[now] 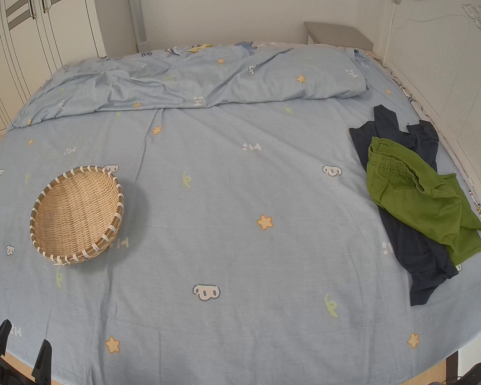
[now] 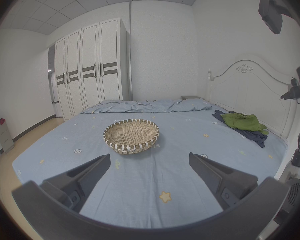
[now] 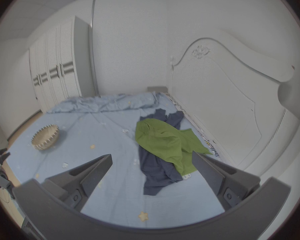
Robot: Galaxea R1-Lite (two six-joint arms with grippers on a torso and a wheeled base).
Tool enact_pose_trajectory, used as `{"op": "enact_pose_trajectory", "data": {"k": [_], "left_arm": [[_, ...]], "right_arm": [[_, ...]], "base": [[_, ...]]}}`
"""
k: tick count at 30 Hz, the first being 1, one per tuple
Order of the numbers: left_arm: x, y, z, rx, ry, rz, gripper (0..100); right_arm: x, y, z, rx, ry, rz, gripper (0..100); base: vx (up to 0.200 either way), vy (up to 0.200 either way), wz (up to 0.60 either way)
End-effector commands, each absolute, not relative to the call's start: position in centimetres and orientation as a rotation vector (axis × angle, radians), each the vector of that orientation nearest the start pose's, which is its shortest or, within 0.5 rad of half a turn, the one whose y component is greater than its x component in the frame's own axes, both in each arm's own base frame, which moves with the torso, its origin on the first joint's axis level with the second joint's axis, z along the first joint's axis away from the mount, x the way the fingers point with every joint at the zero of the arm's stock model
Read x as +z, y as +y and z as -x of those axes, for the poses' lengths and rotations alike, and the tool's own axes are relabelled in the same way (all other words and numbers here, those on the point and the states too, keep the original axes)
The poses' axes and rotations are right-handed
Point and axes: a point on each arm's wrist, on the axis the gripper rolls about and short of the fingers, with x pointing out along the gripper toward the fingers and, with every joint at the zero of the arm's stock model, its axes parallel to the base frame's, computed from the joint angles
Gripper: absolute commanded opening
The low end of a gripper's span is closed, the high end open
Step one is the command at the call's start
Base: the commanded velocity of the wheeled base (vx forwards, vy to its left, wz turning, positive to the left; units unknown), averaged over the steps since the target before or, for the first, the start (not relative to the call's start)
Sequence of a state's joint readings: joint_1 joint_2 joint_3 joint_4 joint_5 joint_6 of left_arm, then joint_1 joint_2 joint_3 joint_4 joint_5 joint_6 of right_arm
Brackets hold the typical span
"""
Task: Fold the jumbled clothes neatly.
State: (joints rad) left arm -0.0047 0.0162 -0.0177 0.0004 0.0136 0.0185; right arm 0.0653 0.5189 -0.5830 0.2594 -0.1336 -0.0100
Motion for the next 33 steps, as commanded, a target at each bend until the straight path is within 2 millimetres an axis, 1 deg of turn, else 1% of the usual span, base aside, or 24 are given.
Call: {"op": "enact_pose_trajectory", "data": {"k": [1,3,4,5,6,7,8,9,10,11,12,13,15,16,17,18,20,22,25,27,28,29,33], "left_arm": [[7.6,0.0,2.3,0.009,0.003,-0.018,100],[7.6,0.0,2.3,0.009,0.003,-0.018,100],[7.6,0.0,2.3,0.009,0.003,-0.018,100],[7.6,0.0,2.3,0.009,0.003,-0.018,100],[7.6,0.0,2.3,0.009,0.003,-0.018,100],[7.6,0.0,2.3,0.009,0.003,-0.018,100],[7.6,0.0,2.3,0.009,0.003,-0.018,100],[7.6,0.0,2.3,0.009,0.003,-0.018,100],[7.6,0.0,2.3,0.009,0.003,-0.018,100],[7.6,0.0,2.3,0.009,0.003,-0.018,100],[7.6,0.0,2.3,0.009,0.003,-0.018,100],[7.6,0.0,2.3,0.009,0.003,-0.018,100],[7.6,0.0,2.3,0.009,0.003,-0.018,100],[7.6,0.0,2.3,0.009,0.003,-0.018,100],[7.6,0.0,2.3,0.009,0.003,-0.018,100],[7.6,0.0,2.3,0.009,0.003,-0.018,100],[7.6,0.0,2.3,0.009,0.003,-0.018,100],[7.6,0.0,2.3,0.009,0.003,-0.018,100],[7.6,0.0,2.3,0.009,0.003,-0.018,100],[7.6,0.0,2.3,0.009,0.003,-0.018,100],[7.6,0.0,2.3,0.009,0.003,-0.018,100],[7.6,0.0,2.3,0.009,0.003,-0.018,100],[7.6,0.0,2.3,0.009,0.003,-0.018,100]], "right_arm": [[22.6,0.8,-17.7,-0.236,0.623,0.255,100],[22.4,1.2,-20.0,-0.259,0.653,0.279,100],[22.3,1.3,-20.4,-0.259,0.657,0.283,100],[21.9,1.9,-22.5,-0.265,0.677,0.298,100],[21.9,1.9,-22.7,-0.268,0.679,0.299,100],[21.2,2.2,-24.9,-0.291,0.707,0.314,100],[21.2,2.2,-24.9,-0.291,0.707,0.314,100],[20.6,2.5,-26.3,-0.313,0.722,0.323,100],[20.6,2.5,-26.3,-0.313,0.722,0.323,100],[20.0,3.2,-28.5,-0.316,0.720,0.329,100],[20.0,3.2,-28.5,-0.316,0.720,0.329,100],[19.7,3.6,-30.1,-0.312,0.718,0.330,100],[19.2,3.8,-31.4,-0.315,0.723,0.328,100],[19.0,3.9,-32.0,-0.317,0.728,0.333,100],[18.8,3.9,-32.1,-0.317,0.732,0.333,100],[18.2,4.0,-33.1,-0.322,0.745,0.338,100],[17.6,3.9,-34.0,-0.328,0.745,0.336,100],[16.2,3.9,-35.6,-0.348,0.732,0.329,100],[15.5,3.9,-36.7,-0.377,0.708,0.329,100],[15.5,3.9,-36.7,-0.377,0.708,0.329,100],[15.3,3.7,-37.4,-0.391,0.706,0.330,100],[15.3,3.7,-37.4,-0.391,0.706,0.330,100],[16.1,2.9,-38.0,-0.424,0.675,0.313,100]], "base": [[0.000,0.000,0.00],[0.000,0.000,0.00],[0.000,0.000,0.00],[0.000,0.000,0.00],[0.000,0.000,0.00],[0.000,0.000,0.00],[0.000,0.000,0.00],[0.000,0.000,0.00],[0.000,0.000,0.00],[0.000,0.000,0.00],[0.000,0.000,0.00],[0.000,0.000,0.00],[0.000,0.000,0.00],[0.000,0.000,0.00],[0.000,0.000,0.00],[0.000,0.000,0.00],[0.000,0.000,0.00],[0.000,0.000,0.00],[0.000,0.000,0.00],[0.000,0.000,0.00],[0.000,0.000,0.00],[0.000,0.000,0.00],[0.000,0.000,0.00]]}}
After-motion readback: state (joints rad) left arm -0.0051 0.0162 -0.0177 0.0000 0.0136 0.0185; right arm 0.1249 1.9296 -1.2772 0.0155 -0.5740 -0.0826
